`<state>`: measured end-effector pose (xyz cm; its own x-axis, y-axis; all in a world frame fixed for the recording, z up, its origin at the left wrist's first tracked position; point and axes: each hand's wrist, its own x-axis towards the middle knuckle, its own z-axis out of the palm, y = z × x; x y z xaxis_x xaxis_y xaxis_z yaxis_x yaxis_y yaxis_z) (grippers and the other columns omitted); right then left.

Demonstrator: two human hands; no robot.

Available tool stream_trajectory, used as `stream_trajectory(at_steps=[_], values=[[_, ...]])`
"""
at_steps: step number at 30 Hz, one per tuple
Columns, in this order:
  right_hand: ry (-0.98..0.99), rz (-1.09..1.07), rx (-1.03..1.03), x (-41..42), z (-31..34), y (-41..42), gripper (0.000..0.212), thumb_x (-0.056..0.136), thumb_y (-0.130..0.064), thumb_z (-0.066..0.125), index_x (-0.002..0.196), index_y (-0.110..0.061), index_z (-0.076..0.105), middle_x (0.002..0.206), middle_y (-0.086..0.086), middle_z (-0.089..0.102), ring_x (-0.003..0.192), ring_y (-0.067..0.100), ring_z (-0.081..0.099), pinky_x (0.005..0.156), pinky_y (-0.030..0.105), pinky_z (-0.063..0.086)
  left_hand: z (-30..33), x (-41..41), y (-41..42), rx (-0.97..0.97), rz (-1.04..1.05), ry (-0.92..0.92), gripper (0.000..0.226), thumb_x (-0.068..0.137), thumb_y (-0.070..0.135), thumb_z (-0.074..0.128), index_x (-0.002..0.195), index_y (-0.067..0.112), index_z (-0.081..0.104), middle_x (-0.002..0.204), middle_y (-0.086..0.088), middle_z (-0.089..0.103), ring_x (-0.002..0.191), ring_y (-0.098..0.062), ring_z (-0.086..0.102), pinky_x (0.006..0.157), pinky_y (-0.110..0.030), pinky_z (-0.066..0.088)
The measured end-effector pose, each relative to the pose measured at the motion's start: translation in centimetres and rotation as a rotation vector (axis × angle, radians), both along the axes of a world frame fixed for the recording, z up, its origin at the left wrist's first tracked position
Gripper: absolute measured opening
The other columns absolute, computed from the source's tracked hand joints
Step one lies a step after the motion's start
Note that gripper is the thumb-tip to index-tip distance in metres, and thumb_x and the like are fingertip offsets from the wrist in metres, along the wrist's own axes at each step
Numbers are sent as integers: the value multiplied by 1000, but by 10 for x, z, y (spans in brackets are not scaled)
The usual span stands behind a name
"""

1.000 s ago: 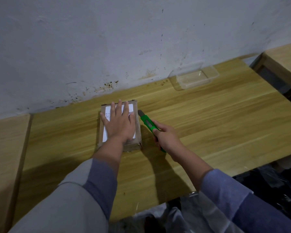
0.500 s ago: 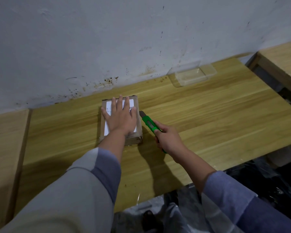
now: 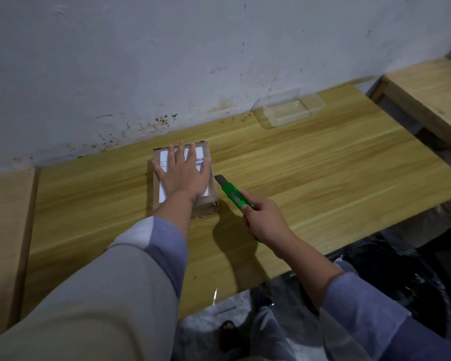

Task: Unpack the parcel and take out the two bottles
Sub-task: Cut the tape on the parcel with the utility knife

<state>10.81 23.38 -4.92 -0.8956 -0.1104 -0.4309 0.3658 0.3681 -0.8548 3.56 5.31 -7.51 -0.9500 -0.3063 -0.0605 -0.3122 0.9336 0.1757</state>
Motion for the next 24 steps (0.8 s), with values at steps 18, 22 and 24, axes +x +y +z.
stream_trajectory(at_steps=[18, 22, 24], values=[[-133, -96, -108, 36, 8, 16, 39, 94, -11, 47, 126, -32, 58, 63, 4, 50, 52, 15, 41, 46, 29, 32, 1, -2, -6, -7, -39, -23, 90, 80, 79, 25, 152, 29, 7, 162, 5, -1, 148, -19, -10, 111, -65, -7], [-141, -127, -119, 23, 15, 15, 41, 95, -11, 45, 127, -33, 56, 65, 5, 51, 50, 14, 38, 46, 28, 32, 3, -1, -8, 4, -56, -31, 91, 80, 75, 34, 152, 28, 5, 162, 4, -3, 148, -19, -10, 111, -66, -6], [-141, -114, -123, 19, 17, 11, 42, 95, -11, 44, 128, -34, 56, 66, 5, 51, 49, 14, 38, 45, 28, 32, 3, -1, -6, 5, -51, -28, 87, 82, 72, 31, 152, 27, 5, 162, 4, -3, 148, -19, -11, 111, -66, -6]])
